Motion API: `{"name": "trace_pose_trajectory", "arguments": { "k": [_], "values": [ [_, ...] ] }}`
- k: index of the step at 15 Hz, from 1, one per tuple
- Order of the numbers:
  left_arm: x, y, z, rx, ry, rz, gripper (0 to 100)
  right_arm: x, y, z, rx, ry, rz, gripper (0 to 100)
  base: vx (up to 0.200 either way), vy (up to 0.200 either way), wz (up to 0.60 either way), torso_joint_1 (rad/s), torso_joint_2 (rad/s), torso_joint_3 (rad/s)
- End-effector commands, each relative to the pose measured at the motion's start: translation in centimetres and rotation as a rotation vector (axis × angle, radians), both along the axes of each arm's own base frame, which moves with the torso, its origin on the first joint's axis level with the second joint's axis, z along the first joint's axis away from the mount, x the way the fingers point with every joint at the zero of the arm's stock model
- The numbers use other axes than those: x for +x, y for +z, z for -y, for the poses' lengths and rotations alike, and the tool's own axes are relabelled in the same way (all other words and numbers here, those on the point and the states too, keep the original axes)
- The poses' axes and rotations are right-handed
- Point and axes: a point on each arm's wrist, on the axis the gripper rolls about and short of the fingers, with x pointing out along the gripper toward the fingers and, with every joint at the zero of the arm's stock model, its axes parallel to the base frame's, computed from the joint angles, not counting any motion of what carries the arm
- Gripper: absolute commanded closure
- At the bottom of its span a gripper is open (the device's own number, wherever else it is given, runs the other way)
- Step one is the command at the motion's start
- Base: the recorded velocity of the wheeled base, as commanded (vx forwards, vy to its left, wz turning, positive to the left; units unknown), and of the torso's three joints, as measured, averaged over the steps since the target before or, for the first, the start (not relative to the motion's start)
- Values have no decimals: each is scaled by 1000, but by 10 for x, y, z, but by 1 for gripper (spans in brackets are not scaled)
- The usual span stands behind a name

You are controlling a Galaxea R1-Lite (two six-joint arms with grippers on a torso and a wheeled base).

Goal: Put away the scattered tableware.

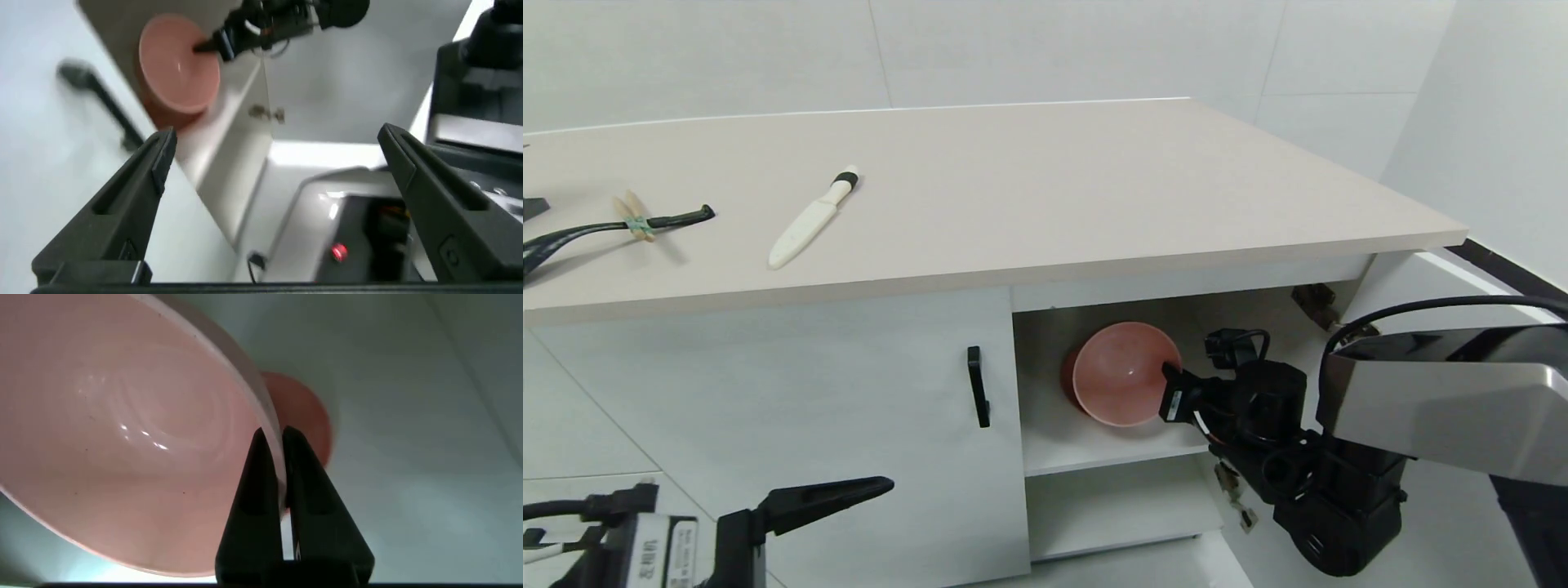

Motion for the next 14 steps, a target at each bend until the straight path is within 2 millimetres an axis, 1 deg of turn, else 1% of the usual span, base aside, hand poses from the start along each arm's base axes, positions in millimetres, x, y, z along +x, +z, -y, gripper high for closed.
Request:
{"name": "trace_pose_trajectory", "arguments": {
  "k": [1,2,3,4,6,7,8,9,14],
  "values": [
    [-16,13,-18,-82,36,37,0,2,-8,-1,-6,2,-12,100,0,0,0,0,0,0],
    [-15,19,-17,-116,39,38,0,4,-15,-2,-38,16,-14,100,0,0,0,0,0,0],
    [-14,21,-17,-121,42,42,0,6,-22,-4,-53,19,-19,100,0,0,0,0,0,0],
    [-15,21,-17,-122,41,43,0,7,-22,-4,-53,21,-17,100,0,0,0,0,0,0],
    [-15,20,-17,-117,42,39,0,20,-33,-9,-43,16,2,100,0,0,0,0,0,0],
    [-15,20,-17,-117,42,39,0,24,-35,-10,-41,11,7,100,0,0,0,0,0,0],
    [-15,20,-18,-119,42,39,0,33,-39,-11,-31,3,26,100,0,0,0,0,0,0],
    [-15,20,-18,-119,46,42,0,39,-42,-12,-26,-5,37,100,0,0,0,0,0,0],
    [-16,19,-19,-116,48,41,0,43,-41,-5,-25,-30,43,100,0,0,0,0,0,0]
  ]
}}
